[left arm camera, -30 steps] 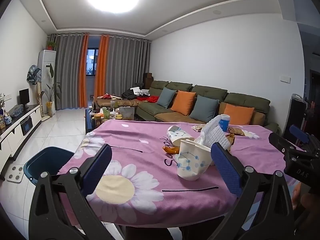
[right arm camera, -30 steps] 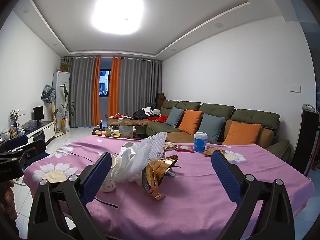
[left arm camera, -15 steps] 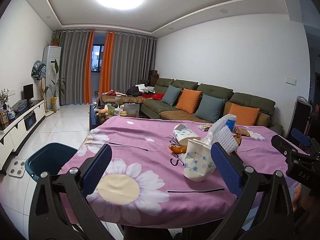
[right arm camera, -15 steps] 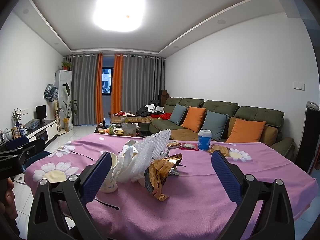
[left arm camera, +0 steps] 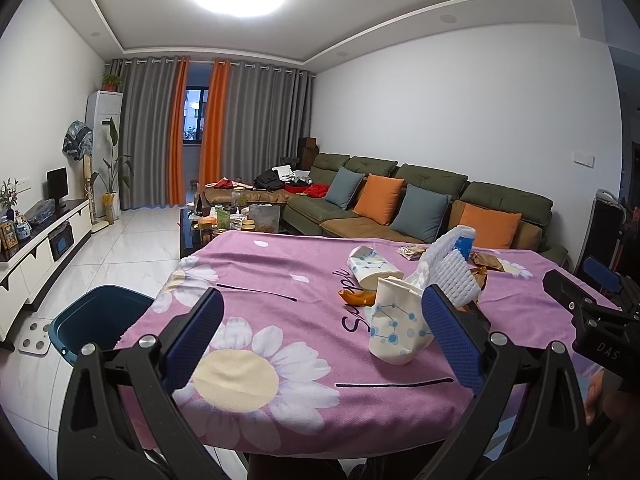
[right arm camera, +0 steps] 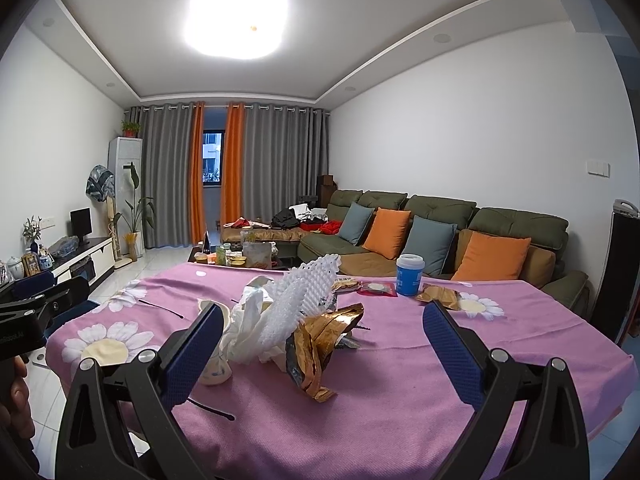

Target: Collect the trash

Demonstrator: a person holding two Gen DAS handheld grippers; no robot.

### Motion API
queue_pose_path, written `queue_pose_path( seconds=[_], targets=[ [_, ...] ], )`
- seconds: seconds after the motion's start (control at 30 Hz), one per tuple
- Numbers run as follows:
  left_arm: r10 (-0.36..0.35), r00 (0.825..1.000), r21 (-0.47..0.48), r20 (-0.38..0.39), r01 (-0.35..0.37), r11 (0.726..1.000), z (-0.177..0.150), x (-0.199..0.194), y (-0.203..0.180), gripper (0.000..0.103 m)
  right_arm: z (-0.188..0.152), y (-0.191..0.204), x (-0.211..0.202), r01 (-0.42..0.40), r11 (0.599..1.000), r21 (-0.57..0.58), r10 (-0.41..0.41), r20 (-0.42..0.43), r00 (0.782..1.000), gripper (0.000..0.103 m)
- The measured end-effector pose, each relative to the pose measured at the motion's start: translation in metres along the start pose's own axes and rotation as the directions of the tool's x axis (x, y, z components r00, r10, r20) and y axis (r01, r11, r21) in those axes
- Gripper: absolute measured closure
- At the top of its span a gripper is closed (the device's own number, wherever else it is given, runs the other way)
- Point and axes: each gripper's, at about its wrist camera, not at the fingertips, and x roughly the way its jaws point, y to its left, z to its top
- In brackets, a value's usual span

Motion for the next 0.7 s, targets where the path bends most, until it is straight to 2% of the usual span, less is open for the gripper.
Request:
queue_pose_path(
  seconds=[0.7],
  targets=[
    [0.001, 1.0, -0.001, 0.0, -0.001, 1.0, -0.0005, 0.0024, -0.0005, 0.006, -0.0015, 0.0, 0.0029, 0.001, 1.0, 0.001, 0.0, -0.008, 1.0, 0.007]
  ],
)
